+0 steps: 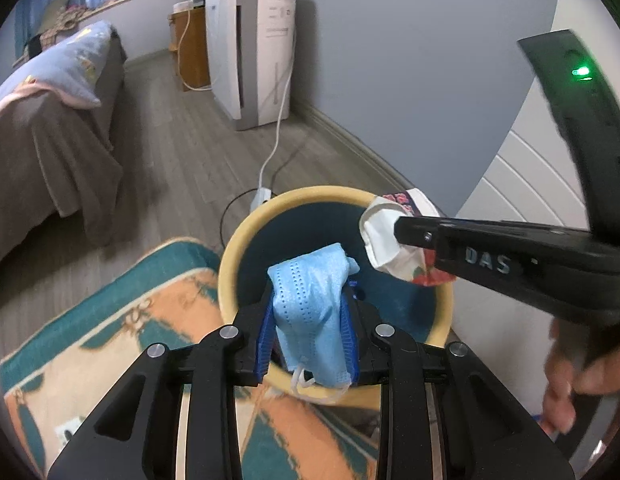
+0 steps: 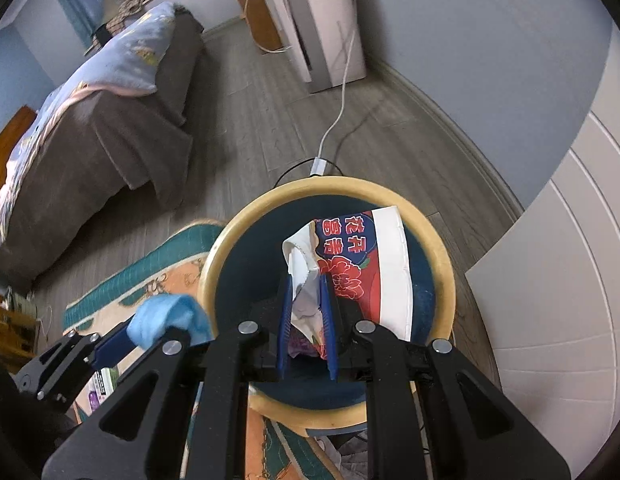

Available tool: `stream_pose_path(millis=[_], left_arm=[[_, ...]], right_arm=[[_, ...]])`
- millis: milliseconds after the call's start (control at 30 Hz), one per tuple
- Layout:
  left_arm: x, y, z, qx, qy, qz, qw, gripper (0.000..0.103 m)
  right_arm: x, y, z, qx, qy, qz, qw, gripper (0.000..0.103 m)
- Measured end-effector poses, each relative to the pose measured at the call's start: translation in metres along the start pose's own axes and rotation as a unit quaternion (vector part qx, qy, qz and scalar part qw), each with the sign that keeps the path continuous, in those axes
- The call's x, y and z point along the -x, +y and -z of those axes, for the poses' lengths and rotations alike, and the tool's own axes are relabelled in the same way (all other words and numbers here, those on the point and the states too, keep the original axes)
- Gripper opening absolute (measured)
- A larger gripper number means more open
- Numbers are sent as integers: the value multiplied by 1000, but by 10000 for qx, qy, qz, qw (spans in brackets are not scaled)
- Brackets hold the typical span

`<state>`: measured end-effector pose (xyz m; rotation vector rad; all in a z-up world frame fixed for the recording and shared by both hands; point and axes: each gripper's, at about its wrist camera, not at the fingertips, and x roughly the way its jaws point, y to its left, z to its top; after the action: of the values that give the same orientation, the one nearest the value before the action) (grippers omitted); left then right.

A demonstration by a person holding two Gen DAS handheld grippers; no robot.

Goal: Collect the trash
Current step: 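Carry the mask and paper packet with both grippers over the bin, then open the left gripper over the bin while the right gripper releases the paper packet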

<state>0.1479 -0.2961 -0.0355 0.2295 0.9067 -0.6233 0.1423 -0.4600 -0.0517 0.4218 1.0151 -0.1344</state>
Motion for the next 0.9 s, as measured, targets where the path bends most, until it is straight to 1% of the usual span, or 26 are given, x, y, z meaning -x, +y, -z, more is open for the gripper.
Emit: stream_pose_path(millis=[100,133,167,233,267,300,367,400,433,467,500,533,567,600,633,667,767,800,833,900], left_arm=[[-5,-1,-6,17,-68,-73,9999,33],[-6,0,-7,45,-99,-84,9999,37],[-6,1,-8,61,-119,-99,9999,38],[-7,4,-8,50,-137,-150,9998,47],[-6,6,-7,57,-150,-194,9997,49],[-6,7,-7,76,-157,-230,9996,54],[-4,13,-3,147,-153,-262,9994,56],[-4,16,-2,177,-134,-274,9994,56],[-4,19,0,214,-98,-302,9993,57],[-3,21,1,228,-79,-325,9992,59],[-2,23,3,236,-71,-353,9991,66],[1,25,5,235,-95,-380,9990,71],[5,26,7,221,-121,-417,9988,71],[8,27,9,208,-130,-449,9987,73],[11,28,11,197,-135,-497,9985,79],[15,30,12,191,-148,-543,9982,81],[29,35,16,203,-210,-598,9978,82],[33,36,18,210,-220,-617,9976,83],[39,38,20,211,-236,-637,9975,89],[52,42,25,190,-308,-712,9968,92]], right_arm=[[1,-1,0,-23,-28,-12,10000,14],[1,-1,0,-19,-31,-21,10000,14],[1,-1,0,-16,-31,-33,10000,14],[0,1,0,25,-11,-58,10000,15],[-1,3,0,57,-1,-62,10000,15],[-2,4,0,84,2,-59,9999,15],[-2,7,0,119,8,-86,9999,17],[-2,7,0,129,8,-97,9999,26],[-1,8,0,130,2,-95,9999,38],[0,9,-1,122,-9,-95,9999,44],[1,10,-1,109,-22,-102,9999,50],[2,11,-1,100,-26,-106,9999,50],[3,13,-1,99,-14,-110,9999,51],[5,13,-1,99,-3,-117,9999,57],[7,15,-1,93,-5,-120,9999,65],[9,16,-1,94,-12,-120,9999,69],[17,25,-1,180,-54,-110,9998,83],[20,30,-1,227,-70,-119,9996,91],[24,33,-1,259,-99,-130,9995,97],[32,41,0,321,-185,-130,9992,97]])
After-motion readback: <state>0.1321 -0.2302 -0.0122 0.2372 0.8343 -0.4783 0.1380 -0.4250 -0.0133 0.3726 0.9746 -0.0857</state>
